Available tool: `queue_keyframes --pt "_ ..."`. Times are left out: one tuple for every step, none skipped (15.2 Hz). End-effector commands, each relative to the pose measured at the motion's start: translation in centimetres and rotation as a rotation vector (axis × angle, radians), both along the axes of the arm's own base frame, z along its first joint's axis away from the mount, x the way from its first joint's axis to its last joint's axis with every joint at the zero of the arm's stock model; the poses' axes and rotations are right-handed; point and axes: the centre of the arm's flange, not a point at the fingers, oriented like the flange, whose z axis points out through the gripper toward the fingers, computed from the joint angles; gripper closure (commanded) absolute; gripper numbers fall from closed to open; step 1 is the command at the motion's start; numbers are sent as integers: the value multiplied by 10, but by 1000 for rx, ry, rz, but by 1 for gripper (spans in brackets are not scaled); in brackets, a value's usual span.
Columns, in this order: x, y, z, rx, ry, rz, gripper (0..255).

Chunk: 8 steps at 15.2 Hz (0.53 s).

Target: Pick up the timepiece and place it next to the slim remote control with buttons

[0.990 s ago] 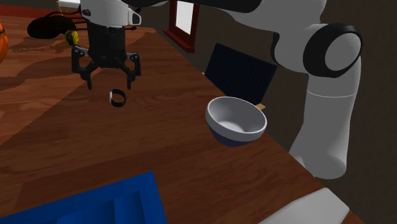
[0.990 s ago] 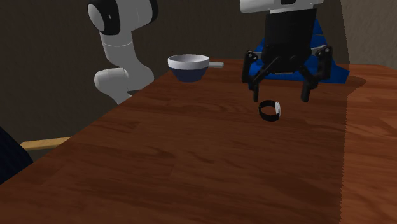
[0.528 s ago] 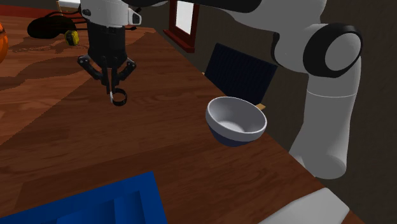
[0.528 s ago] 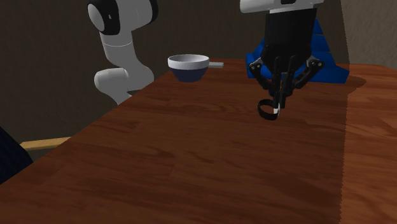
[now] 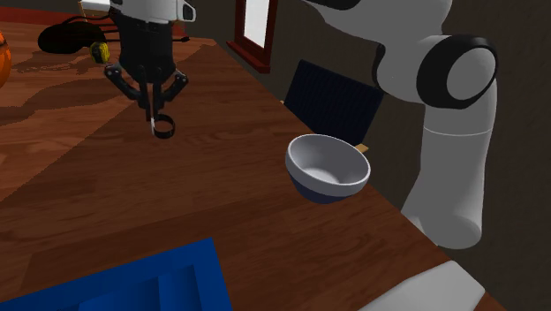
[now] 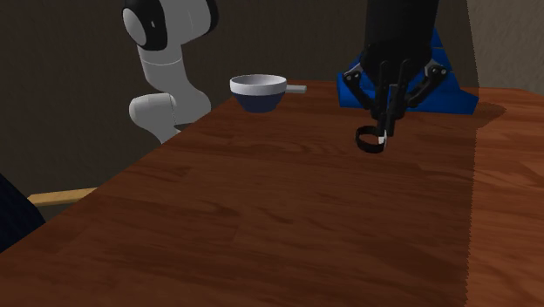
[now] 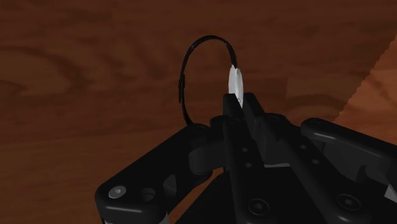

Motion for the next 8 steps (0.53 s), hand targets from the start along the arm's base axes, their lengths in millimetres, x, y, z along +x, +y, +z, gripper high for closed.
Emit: queue_keyframes --pt "-1 1 11 0 0 0 255" --pt "-1 1 16 0 0 0 255" --pt "-1 1 21 0 0 0 255" --pt "-1 1 27 0 0 0 255" --pt "-1 1 32 0 0 0 255" --pt "-1 1 37 0 0 0 255" --pt "-1 1 42 0 0 0 255" --pt "-1 1 48 0 0 0 255"
